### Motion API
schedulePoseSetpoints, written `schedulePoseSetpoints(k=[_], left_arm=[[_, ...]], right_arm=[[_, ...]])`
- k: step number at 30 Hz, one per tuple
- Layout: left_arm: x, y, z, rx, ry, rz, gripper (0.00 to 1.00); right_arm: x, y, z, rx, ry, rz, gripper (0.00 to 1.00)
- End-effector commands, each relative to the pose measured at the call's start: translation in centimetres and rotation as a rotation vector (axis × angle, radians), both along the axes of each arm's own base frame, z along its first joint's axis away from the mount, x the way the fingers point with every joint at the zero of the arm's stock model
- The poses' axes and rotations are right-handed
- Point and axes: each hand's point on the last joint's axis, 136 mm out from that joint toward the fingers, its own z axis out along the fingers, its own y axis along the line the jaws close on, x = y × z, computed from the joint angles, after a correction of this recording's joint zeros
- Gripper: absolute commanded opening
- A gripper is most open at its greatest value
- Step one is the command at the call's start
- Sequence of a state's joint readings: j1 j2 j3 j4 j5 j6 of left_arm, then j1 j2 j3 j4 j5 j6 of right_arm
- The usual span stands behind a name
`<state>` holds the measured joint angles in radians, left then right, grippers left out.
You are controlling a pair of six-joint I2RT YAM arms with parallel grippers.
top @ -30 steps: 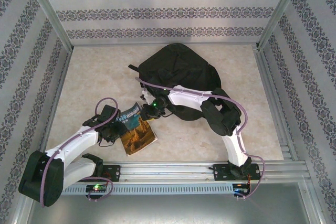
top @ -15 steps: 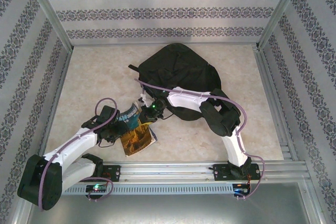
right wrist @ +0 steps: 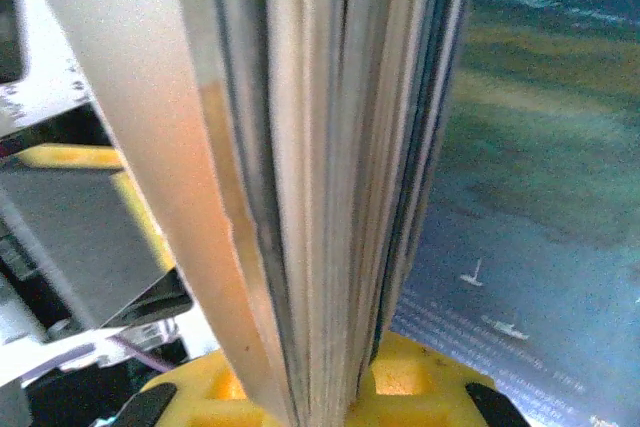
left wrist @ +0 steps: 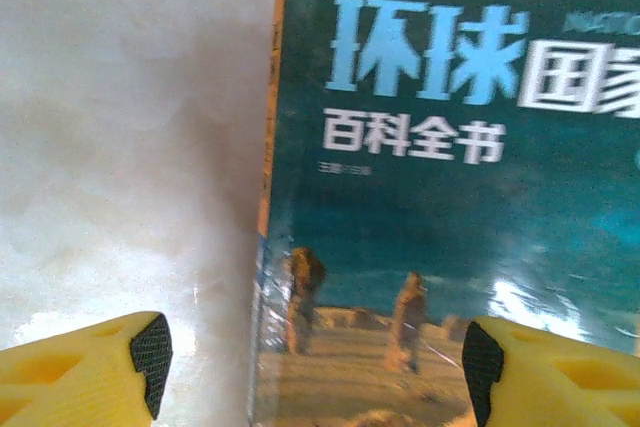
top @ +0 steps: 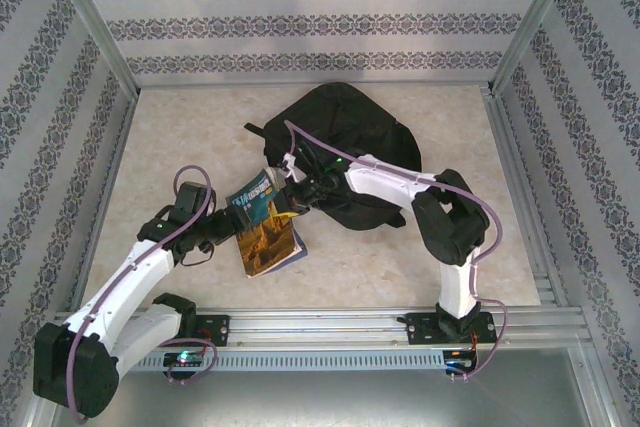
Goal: Pack the student bag
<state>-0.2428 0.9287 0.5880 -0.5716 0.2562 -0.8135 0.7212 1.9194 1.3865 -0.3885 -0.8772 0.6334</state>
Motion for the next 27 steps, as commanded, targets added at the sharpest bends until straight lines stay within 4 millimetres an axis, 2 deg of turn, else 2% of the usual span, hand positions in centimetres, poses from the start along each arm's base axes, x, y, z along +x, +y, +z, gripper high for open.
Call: schedulePoseSetpoints(k=[1, 5, 9, 12, 17, 19, 21, 23, 25, 27], left_arm=[[0.1, -0.3, 1.4, -0.038, -0.017, -0.056, 0.79], [1.5, -1.2, 3.7, -0.073, -0.088, -0.107, 0.81], [3.0, -3.8, 6.1, -0.238, -0.175, -0.151, 0.82], [4.3, -6.0, 9.2, -0.415, -0.285, -0.178, 0.81], [5.4, -7.7, 13.0, -0.630, -0.397, -0.192, 0.69], [5.5, -8.2, 14.3, -0.690, -0.438, -0.209, 0.61], [5.6, -8.5, 15.3, -0.747, -0.473, -0.212, 0.47], [5.7, -8.6, 16.2, -0.786, -0.507, -0.214, 0.38], [5.6, -9.0, 16.9, -0.802, -0.524, -0.240, 0.37], [5.4, -9.9, 17.6, -0.791, -0.526, -0.291, 0.45]], right_arm=[[-0.2, 0.0, 5.3, 0.183, 0.001, 0.023, 0.00], [0.6, -1.2, 8.2, 0.297, 0.008, -0.008, 0.00], [1.2, -2.7, 10.4, 0.379, 0.015, -0.038, 0.00], [0.7, -3.5, 11.3, 0.403, 0.007, -0.023, 0.00], [0.8, -5.2, 11.7, 0.404, -0.020, -0.072, 0.00], [1.0, -5.7, 11.8, 0.402, -0.023, -0.092, 0.00], [1.0, -6.2, 11.7, 0.392, -0.027, -0.107, 0.00], [0.9, -6.4, 11.6, 0.386, -0.031, -0.114, 0.00], [1.0, -6.4, 11.3, 0.373, -0.038, -0.125, 0.00], [1.0, -6.4, 11.2, 0.371, -0.039, -0.127, 0.00]])
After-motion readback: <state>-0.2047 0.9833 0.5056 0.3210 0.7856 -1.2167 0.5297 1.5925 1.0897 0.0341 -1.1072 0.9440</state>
